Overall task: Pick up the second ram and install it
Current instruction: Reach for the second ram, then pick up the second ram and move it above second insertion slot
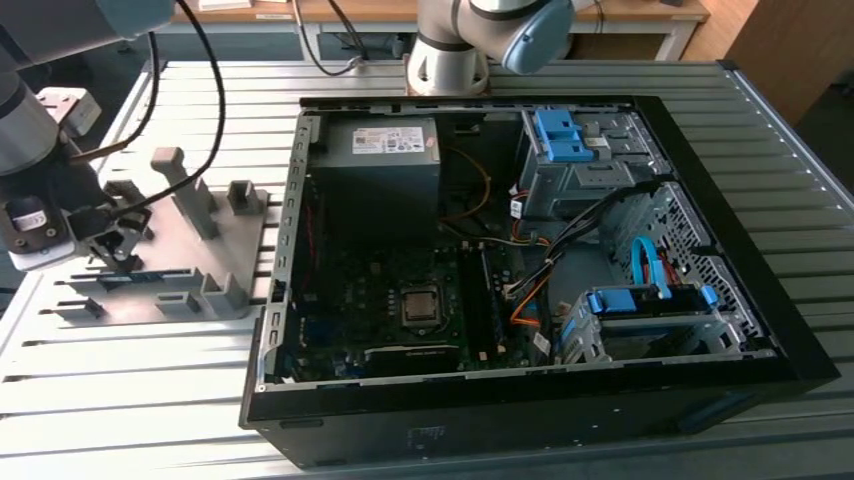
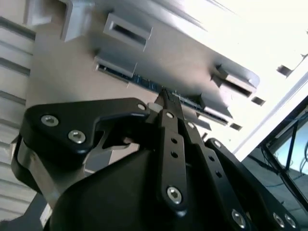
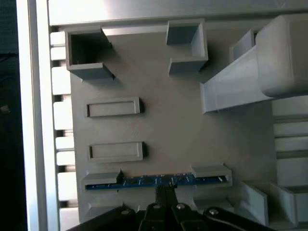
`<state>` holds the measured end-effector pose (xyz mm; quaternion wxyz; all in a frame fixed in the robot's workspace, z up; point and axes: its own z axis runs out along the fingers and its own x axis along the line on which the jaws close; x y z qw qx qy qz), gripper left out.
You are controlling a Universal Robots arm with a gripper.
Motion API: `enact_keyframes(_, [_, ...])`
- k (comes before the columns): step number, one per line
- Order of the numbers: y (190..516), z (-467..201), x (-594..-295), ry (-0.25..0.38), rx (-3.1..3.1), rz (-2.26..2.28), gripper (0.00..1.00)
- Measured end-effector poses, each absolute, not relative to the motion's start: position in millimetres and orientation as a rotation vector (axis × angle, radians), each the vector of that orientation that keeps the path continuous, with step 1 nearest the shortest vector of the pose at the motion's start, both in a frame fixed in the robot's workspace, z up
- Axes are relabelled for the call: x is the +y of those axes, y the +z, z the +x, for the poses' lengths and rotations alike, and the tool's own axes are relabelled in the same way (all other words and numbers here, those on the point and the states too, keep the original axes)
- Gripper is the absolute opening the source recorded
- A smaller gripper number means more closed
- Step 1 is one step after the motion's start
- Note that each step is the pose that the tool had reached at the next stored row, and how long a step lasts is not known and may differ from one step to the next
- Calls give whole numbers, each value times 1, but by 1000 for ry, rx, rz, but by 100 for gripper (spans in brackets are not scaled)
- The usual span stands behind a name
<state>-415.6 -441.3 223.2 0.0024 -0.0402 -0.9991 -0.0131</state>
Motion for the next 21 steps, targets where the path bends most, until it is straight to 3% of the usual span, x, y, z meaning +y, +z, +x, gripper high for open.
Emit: enact_keyframes(21, [220,-415,-442,-41,-3135,-82,10])
